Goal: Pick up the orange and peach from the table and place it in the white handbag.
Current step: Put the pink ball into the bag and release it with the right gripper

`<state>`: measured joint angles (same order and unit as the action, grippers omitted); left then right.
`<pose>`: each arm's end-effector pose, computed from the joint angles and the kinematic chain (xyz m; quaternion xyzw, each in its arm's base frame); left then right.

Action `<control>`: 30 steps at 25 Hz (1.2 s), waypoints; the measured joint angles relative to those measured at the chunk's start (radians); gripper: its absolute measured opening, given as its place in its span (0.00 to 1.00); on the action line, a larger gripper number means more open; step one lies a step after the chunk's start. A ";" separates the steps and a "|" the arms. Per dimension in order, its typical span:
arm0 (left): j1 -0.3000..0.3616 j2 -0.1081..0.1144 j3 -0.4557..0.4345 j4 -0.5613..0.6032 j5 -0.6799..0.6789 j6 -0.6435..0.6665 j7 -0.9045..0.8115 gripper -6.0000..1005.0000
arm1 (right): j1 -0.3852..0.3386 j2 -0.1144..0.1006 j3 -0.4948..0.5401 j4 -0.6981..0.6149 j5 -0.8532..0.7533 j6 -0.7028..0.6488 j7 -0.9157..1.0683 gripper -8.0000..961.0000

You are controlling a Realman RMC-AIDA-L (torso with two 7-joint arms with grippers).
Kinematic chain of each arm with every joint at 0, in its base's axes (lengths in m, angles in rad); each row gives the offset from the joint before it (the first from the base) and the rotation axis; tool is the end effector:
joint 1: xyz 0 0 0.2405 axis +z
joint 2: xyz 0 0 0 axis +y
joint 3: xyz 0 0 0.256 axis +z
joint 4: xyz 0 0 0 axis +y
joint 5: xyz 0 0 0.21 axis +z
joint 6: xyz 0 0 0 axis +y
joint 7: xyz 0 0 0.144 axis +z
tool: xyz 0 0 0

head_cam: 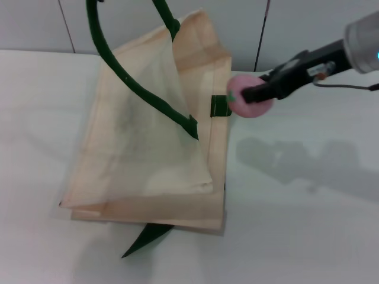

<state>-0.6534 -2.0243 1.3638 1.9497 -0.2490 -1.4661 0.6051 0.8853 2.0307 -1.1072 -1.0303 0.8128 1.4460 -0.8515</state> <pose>-0.0626 0.3780 0.1254 -0.8650 -0.0735 0.1092 0.4842 0.1154 0.4191 0.0123 -0.9573 0.2557 -0.0036 0.1351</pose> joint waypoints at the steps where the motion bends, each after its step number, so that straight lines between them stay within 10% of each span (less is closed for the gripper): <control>1: -0.008 -0.002 0.010 -0.005 -0.001 0.001 -0.003 0.14 | 0.009 0.001 -0.008 0.018 0.016 -0.016 -0.003 0.44; 30: -0.033 -0.003 0.144 0.040 -0.001 0.037 -0.084 0.14 | 0.145 -0.005 -0.080 0.370 0.205 -0.317 -0.175 0.43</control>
<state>-0.6861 -2.0274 1.5074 1.9892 -0.2501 -1.4288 0.5213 1.0299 2.0253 -1.1877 -0.6604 1.0175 1.1288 -1.0261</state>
